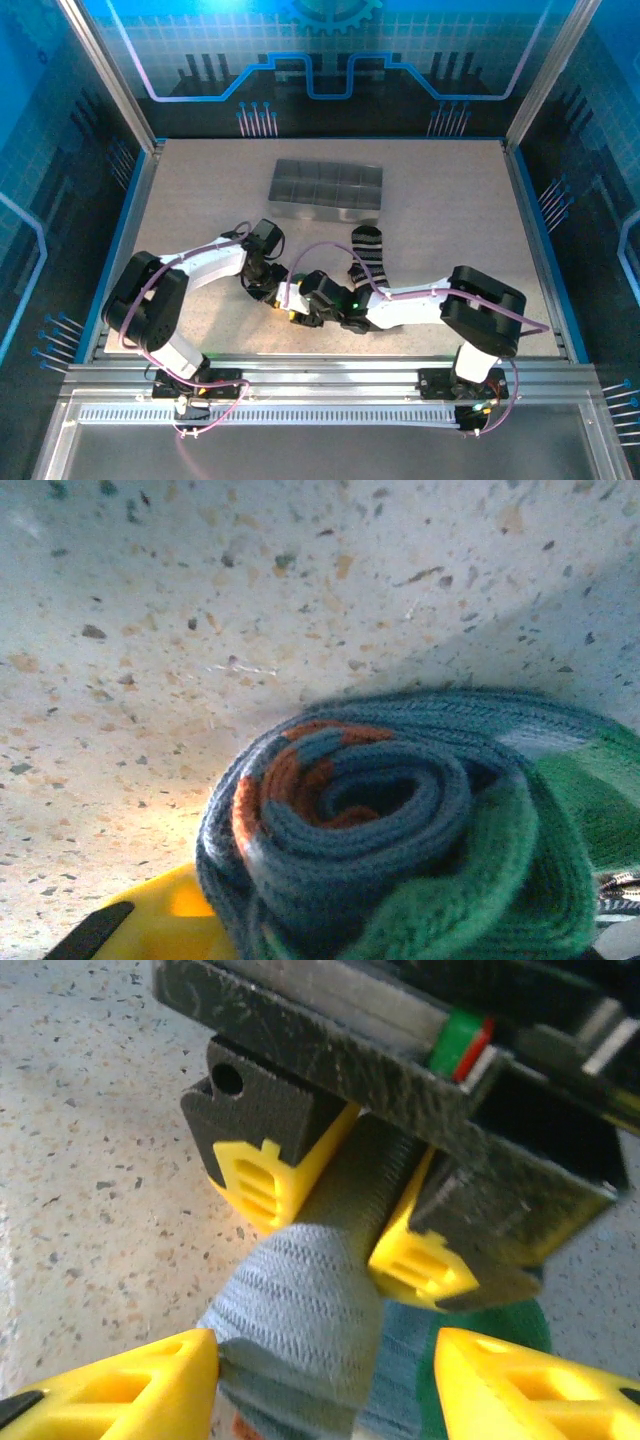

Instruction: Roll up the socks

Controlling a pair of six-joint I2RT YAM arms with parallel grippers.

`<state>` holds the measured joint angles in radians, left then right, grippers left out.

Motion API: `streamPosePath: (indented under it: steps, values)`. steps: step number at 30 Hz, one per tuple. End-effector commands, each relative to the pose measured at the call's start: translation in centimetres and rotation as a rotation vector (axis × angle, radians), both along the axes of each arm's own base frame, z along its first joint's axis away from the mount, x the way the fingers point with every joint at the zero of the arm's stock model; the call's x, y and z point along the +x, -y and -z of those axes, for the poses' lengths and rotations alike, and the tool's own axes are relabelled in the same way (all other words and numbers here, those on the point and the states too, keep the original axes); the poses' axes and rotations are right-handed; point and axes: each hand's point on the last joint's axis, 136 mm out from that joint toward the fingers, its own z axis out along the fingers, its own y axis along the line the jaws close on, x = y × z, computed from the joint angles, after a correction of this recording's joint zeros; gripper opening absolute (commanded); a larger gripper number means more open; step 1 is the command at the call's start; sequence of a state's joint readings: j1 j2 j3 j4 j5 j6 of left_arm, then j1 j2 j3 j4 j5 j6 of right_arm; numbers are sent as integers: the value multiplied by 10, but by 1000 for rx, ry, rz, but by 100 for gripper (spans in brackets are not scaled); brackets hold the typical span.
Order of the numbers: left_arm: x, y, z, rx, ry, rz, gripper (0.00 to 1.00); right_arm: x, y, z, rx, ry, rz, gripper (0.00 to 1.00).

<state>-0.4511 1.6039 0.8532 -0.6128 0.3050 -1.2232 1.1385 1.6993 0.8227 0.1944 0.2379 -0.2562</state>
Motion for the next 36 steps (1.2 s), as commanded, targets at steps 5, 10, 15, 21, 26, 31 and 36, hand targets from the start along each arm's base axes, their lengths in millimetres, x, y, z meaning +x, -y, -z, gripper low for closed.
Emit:
streamPosePath:
  steps: [5,10,15,21,26,31,36]
  values:
    - [-28,-12,15,75,-120,20,19,4,-14,14,-41,-32,29,50]
    - [-25,-9,7,54,-92,11,21,11,5,42,-110,-122,126,25]
    - [-18,-7,-12,28,-33,-9,36,6,26,59,-111,-251,173,2]
    - [-9,-2,-27,-39,13,-62,68,-17,57,90,-126,-468,185,0]
    - [5,-7,-40,-57,79,-99,83,-21,70,99,-88,-582,222,0]
    - [16,-12,-48,-80,158,-106,85,-22,77,107,-55,-697,270,0]
    - [8,-11,-38,-96,147,-81,79,-24,83,115,-19,-825,317,0]
